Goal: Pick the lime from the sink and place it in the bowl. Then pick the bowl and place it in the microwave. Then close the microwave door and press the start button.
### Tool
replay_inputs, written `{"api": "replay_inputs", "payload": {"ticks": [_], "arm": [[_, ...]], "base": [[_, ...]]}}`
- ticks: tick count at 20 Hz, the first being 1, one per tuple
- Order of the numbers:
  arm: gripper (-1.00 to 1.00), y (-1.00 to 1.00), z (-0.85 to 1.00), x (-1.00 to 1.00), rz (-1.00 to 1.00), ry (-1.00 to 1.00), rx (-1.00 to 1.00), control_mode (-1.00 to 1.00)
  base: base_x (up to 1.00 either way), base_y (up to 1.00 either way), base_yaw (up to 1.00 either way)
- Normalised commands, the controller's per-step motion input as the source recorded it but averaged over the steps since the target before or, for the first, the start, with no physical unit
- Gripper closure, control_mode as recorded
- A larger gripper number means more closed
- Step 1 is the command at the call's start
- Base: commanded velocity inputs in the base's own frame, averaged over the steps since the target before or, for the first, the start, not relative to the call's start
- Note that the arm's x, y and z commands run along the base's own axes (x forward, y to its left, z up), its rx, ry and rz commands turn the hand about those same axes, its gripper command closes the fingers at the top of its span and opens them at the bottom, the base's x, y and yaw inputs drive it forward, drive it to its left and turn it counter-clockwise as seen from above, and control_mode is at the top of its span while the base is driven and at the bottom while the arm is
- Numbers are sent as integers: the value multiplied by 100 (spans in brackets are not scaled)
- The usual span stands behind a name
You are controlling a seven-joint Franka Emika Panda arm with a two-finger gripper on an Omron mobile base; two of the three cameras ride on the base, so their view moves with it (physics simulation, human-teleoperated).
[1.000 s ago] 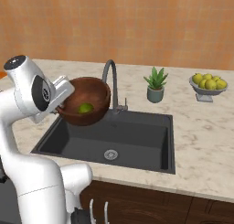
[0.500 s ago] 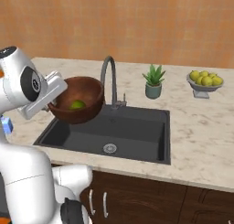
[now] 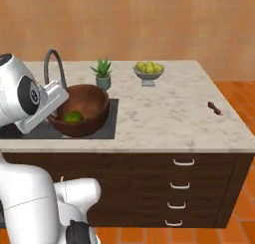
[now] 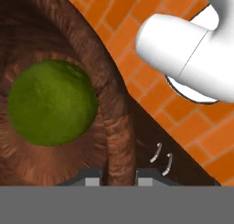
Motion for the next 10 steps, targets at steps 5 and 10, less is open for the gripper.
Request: {"api": "replay_inputs", "payload": {"ticks": [5,10], "arm": [[100,0,0,0,0,0,0,100],[100,0,0,0,0,0,0,100]], "base": [[0,-49,-81],[28,-80,-63]]}}
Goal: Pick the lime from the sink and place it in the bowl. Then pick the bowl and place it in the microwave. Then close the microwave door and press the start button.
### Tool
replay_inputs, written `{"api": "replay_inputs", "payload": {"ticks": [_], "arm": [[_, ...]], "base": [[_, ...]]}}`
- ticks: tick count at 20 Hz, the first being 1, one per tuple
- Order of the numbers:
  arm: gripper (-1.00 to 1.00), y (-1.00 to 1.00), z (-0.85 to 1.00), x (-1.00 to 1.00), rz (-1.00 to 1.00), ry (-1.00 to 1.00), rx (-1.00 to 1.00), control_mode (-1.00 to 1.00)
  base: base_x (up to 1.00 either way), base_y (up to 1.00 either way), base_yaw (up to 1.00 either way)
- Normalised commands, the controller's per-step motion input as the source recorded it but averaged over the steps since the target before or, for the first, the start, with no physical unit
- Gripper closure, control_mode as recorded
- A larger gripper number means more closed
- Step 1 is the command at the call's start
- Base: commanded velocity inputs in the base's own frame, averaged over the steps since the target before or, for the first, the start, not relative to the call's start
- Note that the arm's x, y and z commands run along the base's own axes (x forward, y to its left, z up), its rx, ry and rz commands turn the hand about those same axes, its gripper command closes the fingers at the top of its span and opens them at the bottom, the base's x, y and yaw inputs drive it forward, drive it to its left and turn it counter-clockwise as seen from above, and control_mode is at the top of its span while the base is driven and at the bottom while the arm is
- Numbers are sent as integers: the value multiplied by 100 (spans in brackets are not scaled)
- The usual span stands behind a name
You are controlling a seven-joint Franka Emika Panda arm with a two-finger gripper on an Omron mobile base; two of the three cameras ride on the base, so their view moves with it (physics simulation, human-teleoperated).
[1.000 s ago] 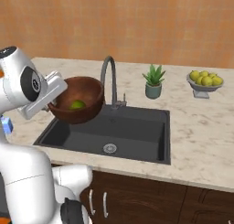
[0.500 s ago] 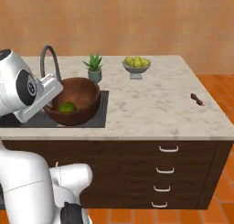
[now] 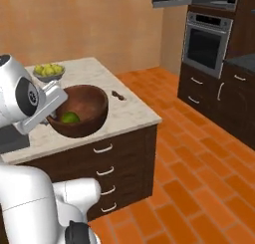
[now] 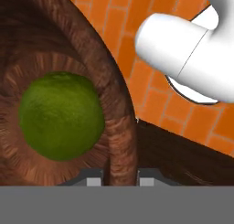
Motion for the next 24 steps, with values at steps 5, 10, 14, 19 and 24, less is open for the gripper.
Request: {"api": "replay_inputs", "payload": {"ticks": [5,10,14,19,24], "arm": [[100,0,0,0,0,0,0,100],[100,0,0,0,0,0,0,100],[100,0,0,0,0,0,0,100],[100,0,0,0,0,0,0,100],[100,0,0,0,0,0,0,100]], "base": [[46,-100,-45],[75,-100,-24],[95,-100,-5],[95,-99,-5],[100,-74,0]]}}
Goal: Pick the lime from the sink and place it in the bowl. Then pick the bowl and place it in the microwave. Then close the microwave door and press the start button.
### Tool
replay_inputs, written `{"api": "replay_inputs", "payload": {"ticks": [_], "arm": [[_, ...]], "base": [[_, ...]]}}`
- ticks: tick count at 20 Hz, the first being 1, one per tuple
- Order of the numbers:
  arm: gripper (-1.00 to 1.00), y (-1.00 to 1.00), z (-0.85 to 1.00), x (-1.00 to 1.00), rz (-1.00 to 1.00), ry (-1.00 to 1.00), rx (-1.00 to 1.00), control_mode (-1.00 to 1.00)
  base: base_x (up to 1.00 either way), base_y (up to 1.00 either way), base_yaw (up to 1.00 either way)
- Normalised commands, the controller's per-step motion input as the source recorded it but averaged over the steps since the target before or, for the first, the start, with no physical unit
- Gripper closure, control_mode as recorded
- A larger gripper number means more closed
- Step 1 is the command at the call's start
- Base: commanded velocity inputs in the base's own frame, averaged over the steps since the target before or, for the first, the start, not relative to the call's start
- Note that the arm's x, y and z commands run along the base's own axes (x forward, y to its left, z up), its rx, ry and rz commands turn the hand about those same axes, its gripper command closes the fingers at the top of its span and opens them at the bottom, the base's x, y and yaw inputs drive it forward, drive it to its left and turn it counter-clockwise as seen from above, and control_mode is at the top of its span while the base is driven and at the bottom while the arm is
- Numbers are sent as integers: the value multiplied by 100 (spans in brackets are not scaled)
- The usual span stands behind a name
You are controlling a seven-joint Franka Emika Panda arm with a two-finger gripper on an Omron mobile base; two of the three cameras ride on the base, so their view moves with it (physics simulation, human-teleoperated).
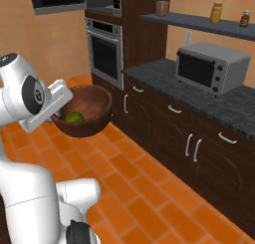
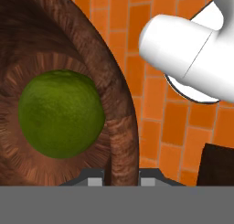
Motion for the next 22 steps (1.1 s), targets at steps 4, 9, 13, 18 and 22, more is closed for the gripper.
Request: {"api": "replay_inputs", "payload": {"ticks": [4,9,13,18,22], "arm": [[100,0,0,0,0,0,0,100],[100,0,0,0,0,0,0,100],[100,0,0,0,0,0,0,100],[100,0,0,0,0,0,0,100],[100,0,0,0,0,0,0,100]], "base": [[100,-38,0],[100,8,0],[100,72,0],[100,52,1],[100,2,8]]}}
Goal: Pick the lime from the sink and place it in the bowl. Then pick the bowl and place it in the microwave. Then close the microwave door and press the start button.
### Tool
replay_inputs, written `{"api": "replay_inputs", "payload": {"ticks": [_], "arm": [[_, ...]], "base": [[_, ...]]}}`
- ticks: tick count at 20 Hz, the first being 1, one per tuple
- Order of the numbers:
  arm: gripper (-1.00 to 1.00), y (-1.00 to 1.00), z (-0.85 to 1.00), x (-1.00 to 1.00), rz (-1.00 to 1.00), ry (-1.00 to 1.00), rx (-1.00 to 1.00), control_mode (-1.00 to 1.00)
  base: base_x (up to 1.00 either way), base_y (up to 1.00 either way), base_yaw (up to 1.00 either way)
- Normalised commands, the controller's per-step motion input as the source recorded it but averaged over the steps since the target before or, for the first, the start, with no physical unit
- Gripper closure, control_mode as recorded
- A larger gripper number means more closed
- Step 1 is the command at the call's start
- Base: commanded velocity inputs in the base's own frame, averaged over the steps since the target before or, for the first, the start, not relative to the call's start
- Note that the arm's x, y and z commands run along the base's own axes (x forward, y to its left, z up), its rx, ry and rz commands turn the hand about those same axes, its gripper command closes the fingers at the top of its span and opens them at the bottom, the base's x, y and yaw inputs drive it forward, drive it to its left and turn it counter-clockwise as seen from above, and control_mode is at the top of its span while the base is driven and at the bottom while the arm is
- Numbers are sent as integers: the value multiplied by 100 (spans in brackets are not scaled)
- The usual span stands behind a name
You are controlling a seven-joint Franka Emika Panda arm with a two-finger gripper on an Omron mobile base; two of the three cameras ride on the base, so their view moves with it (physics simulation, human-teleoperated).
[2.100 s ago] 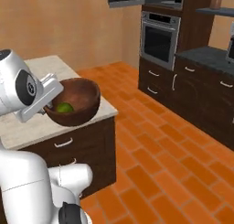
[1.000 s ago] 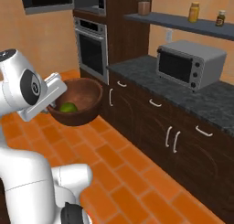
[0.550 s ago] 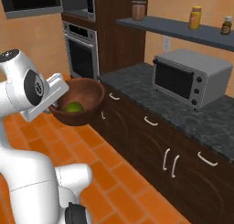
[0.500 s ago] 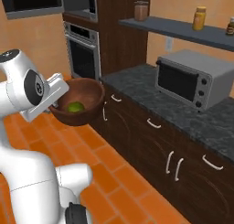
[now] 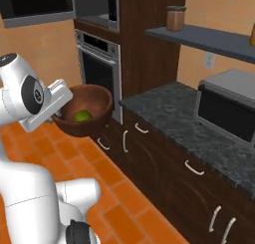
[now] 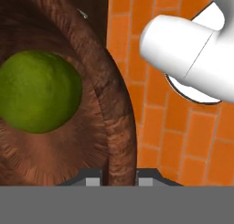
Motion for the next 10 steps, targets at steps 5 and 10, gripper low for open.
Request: {"api": "replay_inputs", "payload": {"ticks": [5,10], "arm": [[100,0,0,0,0,0,0,100],[100,0,0,0,0,0,0,100]], "base": [[100,27,9],[100,72,7]]}}
